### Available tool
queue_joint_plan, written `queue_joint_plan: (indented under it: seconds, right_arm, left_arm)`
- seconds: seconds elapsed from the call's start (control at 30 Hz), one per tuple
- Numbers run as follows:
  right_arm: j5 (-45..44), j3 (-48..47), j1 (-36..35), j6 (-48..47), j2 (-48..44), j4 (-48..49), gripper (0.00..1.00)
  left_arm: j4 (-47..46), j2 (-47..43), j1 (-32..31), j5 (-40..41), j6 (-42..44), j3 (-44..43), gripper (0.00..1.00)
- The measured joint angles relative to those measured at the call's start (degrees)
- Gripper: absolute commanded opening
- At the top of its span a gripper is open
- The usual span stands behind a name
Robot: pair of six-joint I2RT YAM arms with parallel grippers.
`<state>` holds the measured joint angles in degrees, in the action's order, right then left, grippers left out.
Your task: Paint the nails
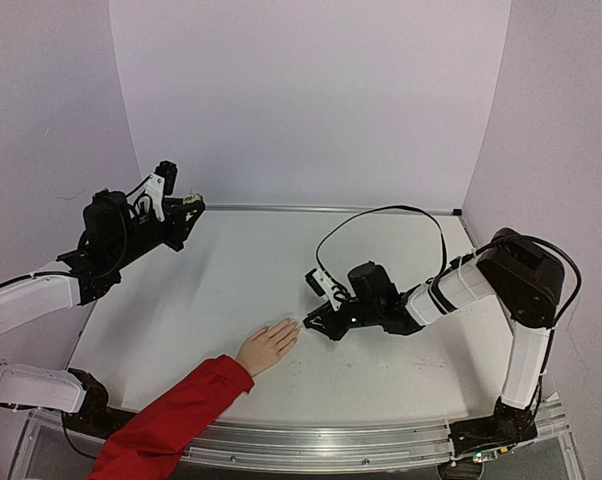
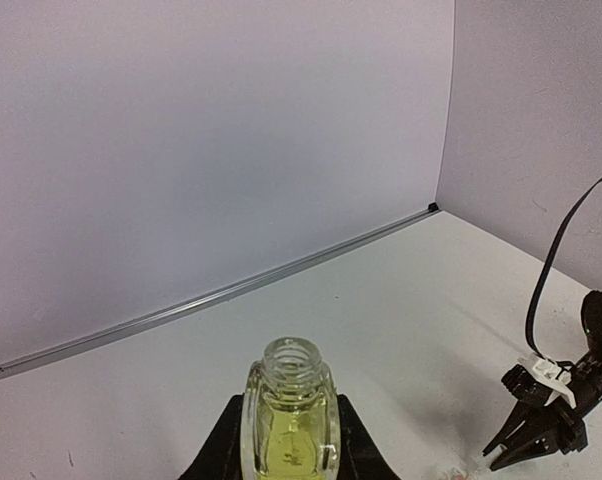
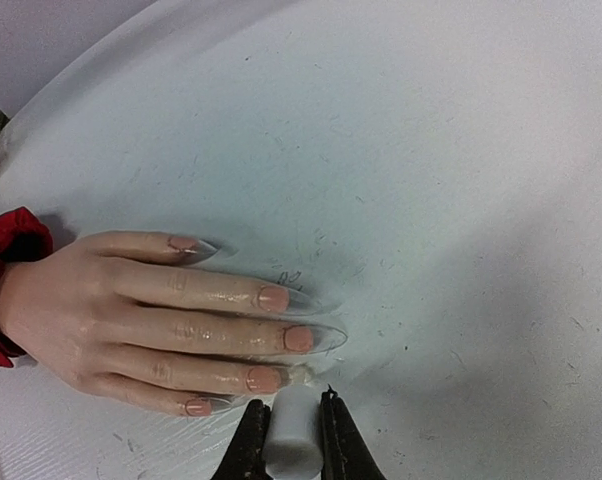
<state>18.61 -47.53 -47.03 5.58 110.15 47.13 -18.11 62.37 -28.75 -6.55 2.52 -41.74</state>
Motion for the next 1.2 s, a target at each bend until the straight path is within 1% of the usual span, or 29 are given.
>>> queue_joint_plan:
  seconds: [0.5, 0.67, 1.2]
  right_arm:
    - [-2.4, 0.1, 0.0, 0.0, 0.0, 0.3, 0.0]
    - [-2.7, 1.9, 0.0, 0.0, -2.2, 1.0, 0.0]
    - [0.9, 2.1, -0.4, -0.2, -2.9, 1.3, 0.0]
  left_arm:
    - [0.0, 0.5, 0.3, -0.9, 0.0, 0.0, 0.0]
    - [0.0, 0.4, 0.3, -0.9, 0.0, 0.0, 0.0]
    - [0.0, 0.4, 0.3, -1.0, 0.0, 0.0, 0.0]
